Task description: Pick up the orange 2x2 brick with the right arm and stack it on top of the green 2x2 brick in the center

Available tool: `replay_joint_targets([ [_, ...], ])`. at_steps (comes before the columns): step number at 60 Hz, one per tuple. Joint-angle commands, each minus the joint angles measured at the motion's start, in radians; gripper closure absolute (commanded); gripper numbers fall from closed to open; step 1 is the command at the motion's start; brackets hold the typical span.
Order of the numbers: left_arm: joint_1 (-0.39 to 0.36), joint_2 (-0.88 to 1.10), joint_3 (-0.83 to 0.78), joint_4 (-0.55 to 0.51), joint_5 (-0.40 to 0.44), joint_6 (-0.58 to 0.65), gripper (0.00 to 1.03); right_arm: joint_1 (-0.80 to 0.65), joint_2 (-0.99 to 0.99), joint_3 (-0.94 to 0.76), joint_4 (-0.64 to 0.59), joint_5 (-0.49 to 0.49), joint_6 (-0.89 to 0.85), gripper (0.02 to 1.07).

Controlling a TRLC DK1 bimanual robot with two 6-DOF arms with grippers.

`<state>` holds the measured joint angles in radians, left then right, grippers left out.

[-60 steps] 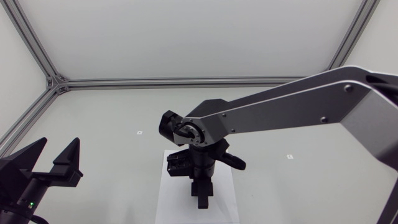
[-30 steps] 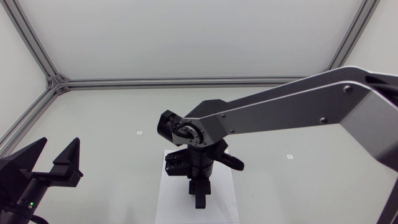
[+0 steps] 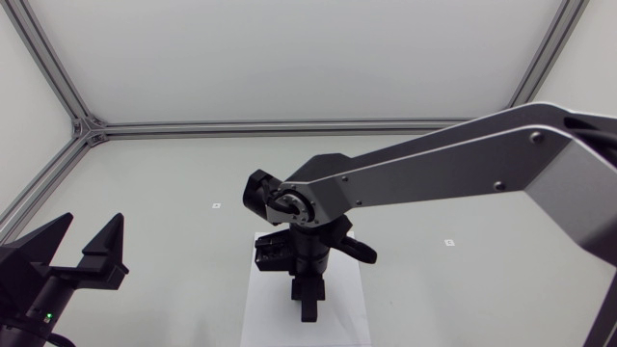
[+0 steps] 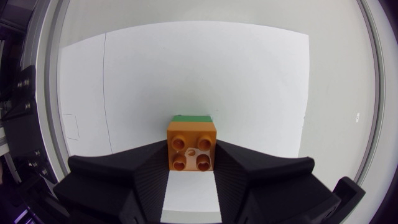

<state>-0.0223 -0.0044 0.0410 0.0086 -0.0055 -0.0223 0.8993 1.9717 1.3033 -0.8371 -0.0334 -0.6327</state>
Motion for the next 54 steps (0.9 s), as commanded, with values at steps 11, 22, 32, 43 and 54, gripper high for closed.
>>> replay_joint_targets([
  [11,0.002,-0.008,-0.041,-0.015,0.004,0.013,0.04,-0.013,0.036,0.011,-0.002,-0.005,-0.028,0.73],
  [22,0.002,-0.008,-0.041,-0.015,0.004,0.013,0.04,-0.017,0.041,0.024,-0.011,-0.003,-0.042,0.73],
  [32,0.002,-0.008,-0.041,-0.013,0.004,0.013,0.04,-0.011,0.042,0.019,-0.016,-0.003,-0.048,0.73],
  [43,0.002,-0.008,-0.041,-0.013,0.004,0.013,0.04,-0.003,0.038,0.008,-0.020,-0.007,-0.051,0.73],
  [54,0.002,-0.008,-0.041,-0.015,0.004,0.013,0.04,0.001,0.032,-0.002,-0.022,-0.007,-0.064,0.73],
])
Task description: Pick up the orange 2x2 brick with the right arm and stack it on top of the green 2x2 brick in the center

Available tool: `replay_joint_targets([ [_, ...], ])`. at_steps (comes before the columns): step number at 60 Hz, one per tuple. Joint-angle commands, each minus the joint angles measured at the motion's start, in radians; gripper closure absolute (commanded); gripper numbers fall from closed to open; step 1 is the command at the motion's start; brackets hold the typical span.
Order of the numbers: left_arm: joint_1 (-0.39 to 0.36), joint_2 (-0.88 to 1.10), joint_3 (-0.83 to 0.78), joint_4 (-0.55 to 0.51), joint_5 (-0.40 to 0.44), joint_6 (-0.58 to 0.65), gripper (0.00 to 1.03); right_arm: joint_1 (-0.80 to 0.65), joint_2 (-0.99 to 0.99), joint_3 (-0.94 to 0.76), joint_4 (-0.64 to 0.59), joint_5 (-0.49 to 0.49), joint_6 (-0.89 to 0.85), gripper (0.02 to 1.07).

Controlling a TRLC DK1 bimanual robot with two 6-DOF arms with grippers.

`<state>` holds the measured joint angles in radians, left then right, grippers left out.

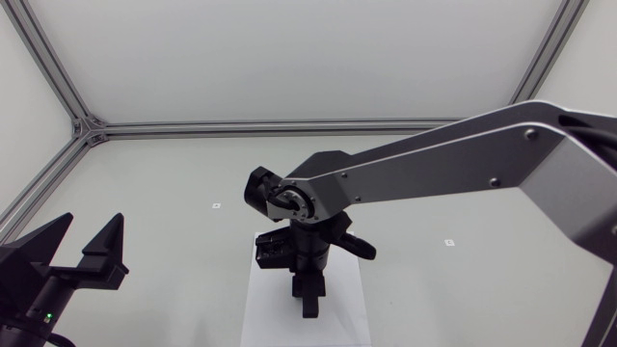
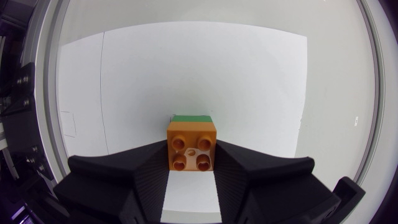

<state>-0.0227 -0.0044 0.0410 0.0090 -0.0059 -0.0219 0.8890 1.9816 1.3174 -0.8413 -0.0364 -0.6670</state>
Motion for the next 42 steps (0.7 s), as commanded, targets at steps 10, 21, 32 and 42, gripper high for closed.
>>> replay_joint_targets([
  [10,0.003,-0.008,-0.041,-0.014,0.004,0.013,0.04,0.011,0.016,-0.018,-0.024,-0.005,-0.034,0.73],
  [21,0.003,-0.008,-0.041,-0.015,0.004,0.013,0.04,0.018,0.016,-0.018,-0.028,-0.011,-0.034,0.73],
  [32,0.003,-0.008,-0.041,-0.014,0.004,0.013,0.04,0.028,0.011,-0.024,-0.030,-0.014,-0.029,0.73],
  [42,0.003,-0.008,-0.041,-0.015,0.004,0.013,0.04,0.018,0.016,-0.023,-0.027,-0.013,-0.031,0.73],
])
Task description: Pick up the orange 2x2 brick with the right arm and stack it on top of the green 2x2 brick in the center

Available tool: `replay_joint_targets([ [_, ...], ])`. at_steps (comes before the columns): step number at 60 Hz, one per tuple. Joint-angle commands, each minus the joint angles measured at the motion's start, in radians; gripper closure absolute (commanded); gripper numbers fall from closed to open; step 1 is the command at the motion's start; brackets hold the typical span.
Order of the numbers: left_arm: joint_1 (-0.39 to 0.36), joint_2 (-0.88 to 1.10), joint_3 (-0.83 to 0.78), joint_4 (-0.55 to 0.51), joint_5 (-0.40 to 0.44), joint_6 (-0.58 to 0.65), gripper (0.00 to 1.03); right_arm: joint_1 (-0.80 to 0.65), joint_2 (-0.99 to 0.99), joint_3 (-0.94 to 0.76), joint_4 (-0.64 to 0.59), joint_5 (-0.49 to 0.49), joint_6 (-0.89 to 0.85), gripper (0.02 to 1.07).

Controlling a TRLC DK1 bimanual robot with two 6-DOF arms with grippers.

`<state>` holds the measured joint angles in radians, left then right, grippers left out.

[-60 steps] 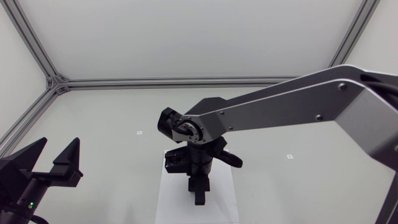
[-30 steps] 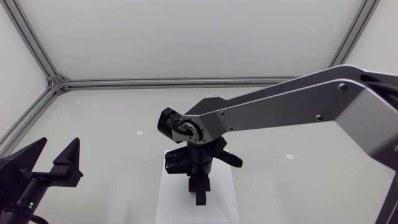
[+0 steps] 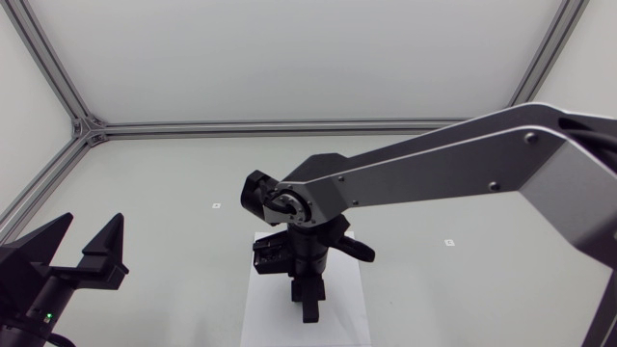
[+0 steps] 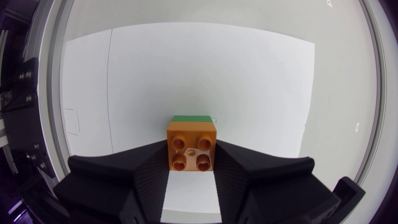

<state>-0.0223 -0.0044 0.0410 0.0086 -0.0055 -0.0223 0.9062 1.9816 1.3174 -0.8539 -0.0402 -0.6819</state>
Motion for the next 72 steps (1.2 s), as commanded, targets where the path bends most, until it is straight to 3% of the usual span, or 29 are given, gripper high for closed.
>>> replay_joint_targets([
  [1,0.002,-0.008,-0.041,-0.015,0.004,0.013,0.04,-0.001,0.016,-0.023,-0.014,-0.009,-0.018,0.73],
  [72,0.002,-0.008,-0.041,-0.013,0.004,0.013,0.04,-0.010,0.002,-0.024,-0.017,0.002,-0.002,0.73],
])
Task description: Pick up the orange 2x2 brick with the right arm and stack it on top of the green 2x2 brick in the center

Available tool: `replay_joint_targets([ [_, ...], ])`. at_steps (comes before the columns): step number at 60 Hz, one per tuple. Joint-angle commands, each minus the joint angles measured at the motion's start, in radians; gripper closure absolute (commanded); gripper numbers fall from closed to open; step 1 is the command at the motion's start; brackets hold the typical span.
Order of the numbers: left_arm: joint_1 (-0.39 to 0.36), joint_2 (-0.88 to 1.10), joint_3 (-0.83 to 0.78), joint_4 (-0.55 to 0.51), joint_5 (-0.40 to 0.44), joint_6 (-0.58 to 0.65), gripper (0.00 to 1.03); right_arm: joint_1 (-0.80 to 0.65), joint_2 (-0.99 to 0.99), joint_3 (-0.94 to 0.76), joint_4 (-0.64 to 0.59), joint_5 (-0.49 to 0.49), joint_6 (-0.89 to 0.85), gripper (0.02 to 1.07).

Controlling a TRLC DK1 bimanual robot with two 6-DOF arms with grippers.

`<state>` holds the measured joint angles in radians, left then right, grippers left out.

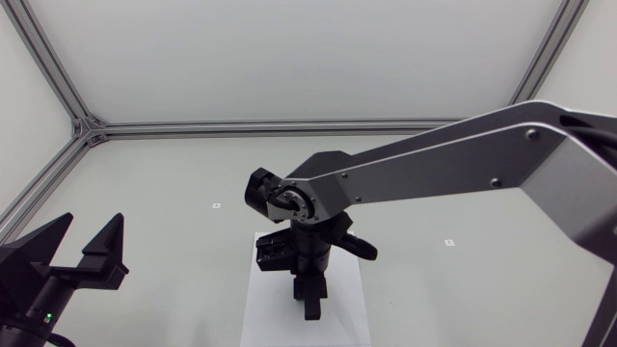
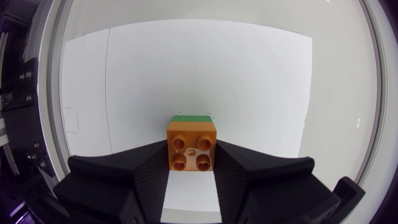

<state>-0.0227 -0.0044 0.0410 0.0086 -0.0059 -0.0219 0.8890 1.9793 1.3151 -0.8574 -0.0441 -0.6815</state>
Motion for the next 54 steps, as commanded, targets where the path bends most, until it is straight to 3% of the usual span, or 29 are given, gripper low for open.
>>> replay_joint_targets([
  [1,0.003,-0.008,-0.041,-0.015,0.004,0.013,0.04,0.007,0.004,-0.022,-0.014,0.006,-0.001,0.73],
  [26,0.003,-0.008,-0.041,-0.013,0.004,0.013,0.04,0.010,0.003,-0.019,-0.012,0.004,0.011,0.73],
  [41,0.003,-0.008,-0.041,-0.015,0.006,0.013,0.04,0.008,-0.004,-0.016,-0.011,0.004,0.019,0.57],
  [54,0.003,-0.008,-0.041,-0.015,0.004,0.013,0.04,0.007,-0.010,-0.016,-0.011,0.001,0.022,0.50],
])
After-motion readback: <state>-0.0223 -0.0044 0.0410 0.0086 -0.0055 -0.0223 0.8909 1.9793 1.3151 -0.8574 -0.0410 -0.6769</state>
